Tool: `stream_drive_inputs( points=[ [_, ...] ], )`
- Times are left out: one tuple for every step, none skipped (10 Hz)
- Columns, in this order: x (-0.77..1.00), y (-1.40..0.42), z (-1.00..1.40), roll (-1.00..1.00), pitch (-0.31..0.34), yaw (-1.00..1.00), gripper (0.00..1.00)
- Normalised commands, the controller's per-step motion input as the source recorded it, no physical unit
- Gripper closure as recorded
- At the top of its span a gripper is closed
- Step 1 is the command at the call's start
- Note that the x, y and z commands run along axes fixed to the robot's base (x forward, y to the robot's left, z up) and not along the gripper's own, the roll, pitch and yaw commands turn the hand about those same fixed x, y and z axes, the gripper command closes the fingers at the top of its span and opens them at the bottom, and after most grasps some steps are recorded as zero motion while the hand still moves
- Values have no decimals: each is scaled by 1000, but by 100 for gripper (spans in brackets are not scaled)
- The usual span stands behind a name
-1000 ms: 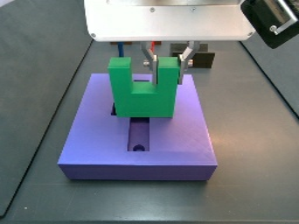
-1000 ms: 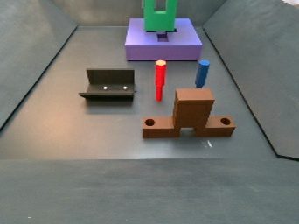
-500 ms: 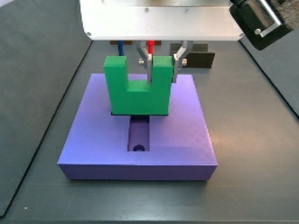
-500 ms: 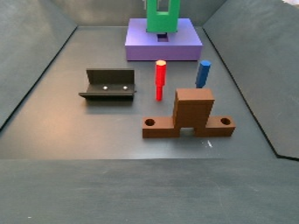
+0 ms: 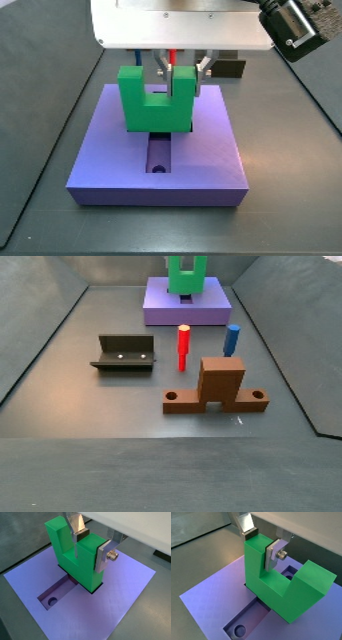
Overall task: Pick up the green object. Move up. Place the green object on the fixture. Regrasp the green object. Move to above the board. Insert the green object.
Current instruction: Insert the green object.
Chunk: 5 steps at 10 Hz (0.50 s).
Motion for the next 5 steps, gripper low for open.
stream_drive_inputs(
  points=[
    [43, 0, -183, 17, 0, 14, 100],
    [123, 0, -337, 70, 0, 11, 100],
    [154, 0, -614, 53, -71, 0, 100],
    [129, 0, -617, 107, -60, 9, 100],
    [100, -17, -583, 149, -31, 54, 100]
  ],
)
